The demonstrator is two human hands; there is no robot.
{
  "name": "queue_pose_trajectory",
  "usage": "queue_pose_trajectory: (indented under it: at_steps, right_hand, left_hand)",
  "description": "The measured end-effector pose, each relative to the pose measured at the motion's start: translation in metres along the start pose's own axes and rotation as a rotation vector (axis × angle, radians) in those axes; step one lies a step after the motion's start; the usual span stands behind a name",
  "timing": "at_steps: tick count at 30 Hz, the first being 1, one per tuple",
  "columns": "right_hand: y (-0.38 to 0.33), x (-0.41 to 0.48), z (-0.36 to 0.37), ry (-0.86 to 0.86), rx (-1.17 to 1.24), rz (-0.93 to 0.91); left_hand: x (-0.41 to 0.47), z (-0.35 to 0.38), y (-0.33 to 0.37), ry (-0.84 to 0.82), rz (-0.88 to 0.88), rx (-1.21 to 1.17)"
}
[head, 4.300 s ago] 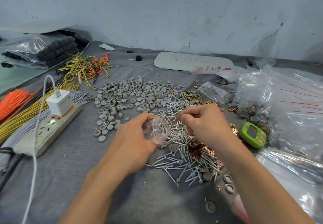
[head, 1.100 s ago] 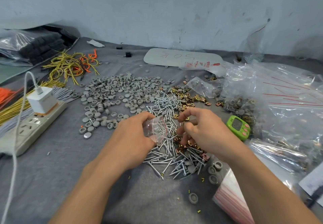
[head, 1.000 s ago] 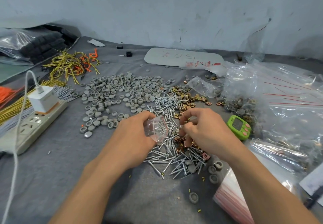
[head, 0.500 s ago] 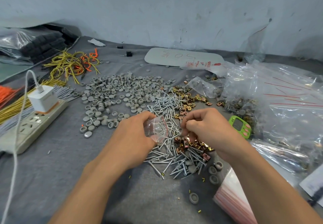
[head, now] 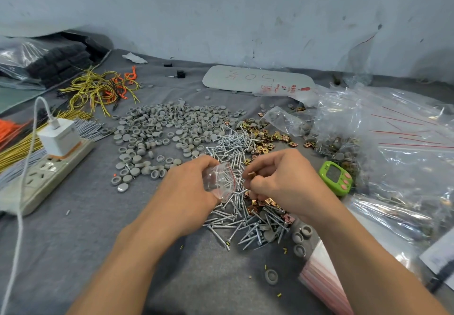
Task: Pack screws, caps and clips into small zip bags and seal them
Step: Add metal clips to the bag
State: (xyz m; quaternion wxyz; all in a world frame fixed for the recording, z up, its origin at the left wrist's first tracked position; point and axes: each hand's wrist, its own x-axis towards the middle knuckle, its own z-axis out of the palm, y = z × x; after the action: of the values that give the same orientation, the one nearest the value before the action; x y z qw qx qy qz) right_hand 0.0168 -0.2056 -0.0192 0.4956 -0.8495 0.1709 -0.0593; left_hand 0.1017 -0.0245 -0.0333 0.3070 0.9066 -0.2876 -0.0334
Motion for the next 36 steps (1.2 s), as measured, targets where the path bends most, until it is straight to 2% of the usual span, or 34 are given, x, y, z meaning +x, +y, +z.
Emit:
queue_pose_trajectory:
  at_steps: [8, 16, 26, 31, 34, 36]
  right_hand:
    - [-0.008, -0.002, 0.008, -0.034, -0.047, 0.006]
    - [-0.018, -0.002, 0.014, 0.057, -0.065, -0.018]
    - [-0.02, -0.001, 0.024, -0.077, -0.055, -0.068]
    - [-0.022, -0.001, 0.034, 0.033, -0.043, -0.128]
    - [-0.027, -0.002, 0.038, -0.106, -0.022, -0.192]
    - [-0.027, -0.002, 0.031, -0.088, 0.015, -0.192]
  left_hand:
    - [-0.001, -0.001, 0.001, -0.005, -0.001, 0.009]
    - [-0.002, -0.003, -0.001, -0.006, 0.007, -0.013]
    - [-0.002, -0.005, -0.005, 0.004, 0.017, -0.02]
    - [-0.002, -0.006, -0.004, -0.019, 0.033, -0.015]
    - [-0.002, -0.007, -0.003, -0.03, 0.043, -0.021]
    - [-0.003, -0.008, -0.003, -0.015, 0.05, -0.046]
